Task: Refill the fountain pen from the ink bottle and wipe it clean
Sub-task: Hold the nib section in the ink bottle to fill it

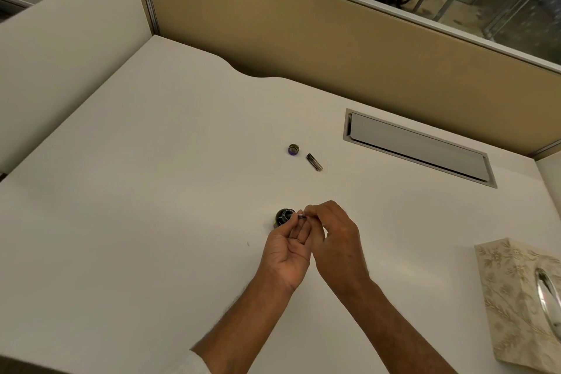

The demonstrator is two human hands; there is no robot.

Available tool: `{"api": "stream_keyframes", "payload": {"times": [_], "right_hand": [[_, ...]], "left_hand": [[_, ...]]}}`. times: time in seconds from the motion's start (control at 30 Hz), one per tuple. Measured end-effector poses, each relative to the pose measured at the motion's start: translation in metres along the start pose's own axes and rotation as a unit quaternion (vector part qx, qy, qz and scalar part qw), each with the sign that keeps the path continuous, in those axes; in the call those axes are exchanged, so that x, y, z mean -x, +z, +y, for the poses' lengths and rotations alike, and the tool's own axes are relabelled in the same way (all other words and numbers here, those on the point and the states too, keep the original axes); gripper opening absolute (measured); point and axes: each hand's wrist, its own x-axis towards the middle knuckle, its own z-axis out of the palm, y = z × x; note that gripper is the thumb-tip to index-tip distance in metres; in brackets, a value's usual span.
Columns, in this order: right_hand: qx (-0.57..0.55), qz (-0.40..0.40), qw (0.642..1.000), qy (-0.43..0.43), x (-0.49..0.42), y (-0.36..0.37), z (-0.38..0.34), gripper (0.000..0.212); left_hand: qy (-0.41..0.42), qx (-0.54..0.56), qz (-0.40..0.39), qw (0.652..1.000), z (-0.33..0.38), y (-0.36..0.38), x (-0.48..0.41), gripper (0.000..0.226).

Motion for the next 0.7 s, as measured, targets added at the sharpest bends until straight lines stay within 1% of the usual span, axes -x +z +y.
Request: {"api": "stream_keyframes", "payload": {"times": [0.17, 0.33, 0.47, 0.57, 0.7], "right_hand": [[-0.005, 0.008, 1.000, 0.015, 0.0006, 0.0025, 0.0023, 0.017], [-0.007, 0.020, 0.999, 0.034, 0.0002, 0.0041, 0.0025, 0.011], [-0.018, 0.006, 0.999, 0.050, -0.0008, 0.0017, 0.0001, 0.008], [-0.016, -0.011, 0.999, 0.047, 0.0000, 0.0011, -0.0003, 0.015], [-0.001, -0.009, 1.000, 0.027, -0.0021, 0.0021, -0.0001, 0.021]], "left_hand": [[-0.008, 0.000, 0.005, 1.000, 0.0014, 0.0002, 0.0001, 0.014], [-0.013, 0.001, 0.006, 1.000, 0.0000, 0.0027, 0.0025, 0.013], [-0.014, 0.000, 0.008, 1.000, 0.0008, 0.0014, 0.0000, 0.014], [-0.013, 0.001, 0.009, 1.000, 0.0008, 0.0002, -0.0010, 0.014], [-0.009, 0.006, 0.008, 1.000, -0.0005, 0.0004, -0.0004, 0.017]]}}
